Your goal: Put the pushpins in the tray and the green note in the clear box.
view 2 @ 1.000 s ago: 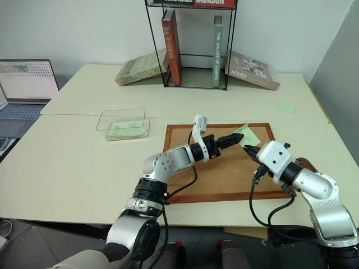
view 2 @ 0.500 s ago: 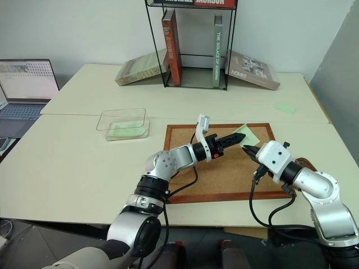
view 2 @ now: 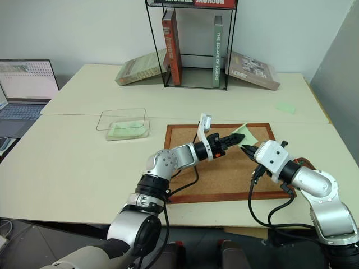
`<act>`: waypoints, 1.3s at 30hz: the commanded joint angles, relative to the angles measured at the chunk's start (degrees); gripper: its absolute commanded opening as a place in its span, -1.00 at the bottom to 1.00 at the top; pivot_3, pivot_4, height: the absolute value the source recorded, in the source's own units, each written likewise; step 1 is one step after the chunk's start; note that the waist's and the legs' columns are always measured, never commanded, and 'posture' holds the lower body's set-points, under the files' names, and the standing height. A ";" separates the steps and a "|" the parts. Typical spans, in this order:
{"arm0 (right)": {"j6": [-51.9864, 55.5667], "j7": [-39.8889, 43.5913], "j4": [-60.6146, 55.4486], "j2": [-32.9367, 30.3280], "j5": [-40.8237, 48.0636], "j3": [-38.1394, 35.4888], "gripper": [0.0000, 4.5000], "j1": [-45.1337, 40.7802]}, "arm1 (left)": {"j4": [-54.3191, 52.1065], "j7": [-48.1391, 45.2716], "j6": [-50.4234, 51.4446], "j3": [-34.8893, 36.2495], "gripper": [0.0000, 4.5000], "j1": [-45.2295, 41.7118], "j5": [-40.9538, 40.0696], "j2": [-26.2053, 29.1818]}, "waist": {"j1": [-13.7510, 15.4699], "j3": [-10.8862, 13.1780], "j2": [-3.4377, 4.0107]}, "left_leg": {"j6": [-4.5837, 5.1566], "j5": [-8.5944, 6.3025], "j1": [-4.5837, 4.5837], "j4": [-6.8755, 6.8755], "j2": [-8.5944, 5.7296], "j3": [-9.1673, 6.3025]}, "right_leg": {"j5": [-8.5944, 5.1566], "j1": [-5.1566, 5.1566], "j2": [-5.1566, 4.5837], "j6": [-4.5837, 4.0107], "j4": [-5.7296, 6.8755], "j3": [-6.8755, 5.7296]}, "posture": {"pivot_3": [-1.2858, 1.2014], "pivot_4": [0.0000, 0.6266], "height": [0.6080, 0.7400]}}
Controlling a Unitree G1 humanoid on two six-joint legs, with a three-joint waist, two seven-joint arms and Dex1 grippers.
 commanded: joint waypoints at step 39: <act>9.54 -8.74 16.46 -2.07 -3.32 -15.11 -0.80 9.92 | -19.88 4.00 -10.85 -6.68 -1.00 5.55 11.57 2.80 | -0.02 0.01 -0.01 | 0.00 0.00 0.09 0.02 -0.01 0.11 | 0.00 0.06 0.01 -0.01 0.07 0.14 | 0.03 -0.52 1.00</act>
